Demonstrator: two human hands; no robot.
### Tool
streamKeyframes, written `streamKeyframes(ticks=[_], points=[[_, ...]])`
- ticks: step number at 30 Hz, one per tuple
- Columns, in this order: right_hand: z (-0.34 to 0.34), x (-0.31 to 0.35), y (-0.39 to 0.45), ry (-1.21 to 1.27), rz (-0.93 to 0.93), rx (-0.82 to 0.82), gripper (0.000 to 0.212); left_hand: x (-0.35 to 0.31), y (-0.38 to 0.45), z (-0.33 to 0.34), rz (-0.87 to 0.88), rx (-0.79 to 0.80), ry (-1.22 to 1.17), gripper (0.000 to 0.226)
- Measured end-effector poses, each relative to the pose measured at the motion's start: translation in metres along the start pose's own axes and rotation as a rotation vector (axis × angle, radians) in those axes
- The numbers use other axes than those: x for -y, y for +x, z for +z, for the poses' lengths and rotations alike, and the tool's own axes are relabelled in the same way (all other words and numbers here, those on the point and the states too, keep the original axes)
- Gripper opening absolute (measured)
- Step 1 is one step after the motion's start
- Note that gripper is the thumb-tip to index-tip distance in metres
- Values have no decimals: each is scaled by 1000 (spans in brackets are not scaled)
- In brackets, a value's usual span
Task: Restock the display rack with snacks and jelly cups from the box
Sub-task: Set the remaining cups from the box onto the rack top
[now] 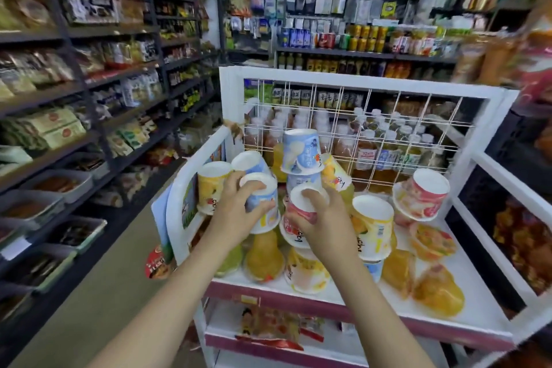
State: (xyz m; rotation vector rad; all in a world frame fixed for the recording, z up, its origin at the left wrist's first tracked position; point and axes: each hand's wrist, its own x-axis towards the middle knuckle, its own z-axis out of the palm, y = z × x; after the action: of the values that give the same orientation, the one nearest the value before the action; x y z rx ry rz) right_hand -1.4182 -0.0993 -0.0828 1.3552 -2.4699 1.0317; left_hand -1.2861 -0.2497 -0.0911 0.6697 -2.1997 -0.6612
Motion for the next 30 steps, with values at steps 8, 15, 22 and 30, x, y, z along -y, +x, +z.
streamKeyframes(ticks=[8, 15, 22, 30], points=[[8, 1, -31, -131, 11, -156, 63, 18, -9, 0, 109, 60, 14, 62], [36, 0, -44, -128, 105, -187, 80, 18, -24, 10, 31, 171, 67, 83], [37, 6, -45, -23, 132, -180, 83, 19, -21, 8, 56, 260, 46, 78], [18, 15, -68, -105, 80, -252, 73, 18, -37, -3, 268, 44, 83, 64]])
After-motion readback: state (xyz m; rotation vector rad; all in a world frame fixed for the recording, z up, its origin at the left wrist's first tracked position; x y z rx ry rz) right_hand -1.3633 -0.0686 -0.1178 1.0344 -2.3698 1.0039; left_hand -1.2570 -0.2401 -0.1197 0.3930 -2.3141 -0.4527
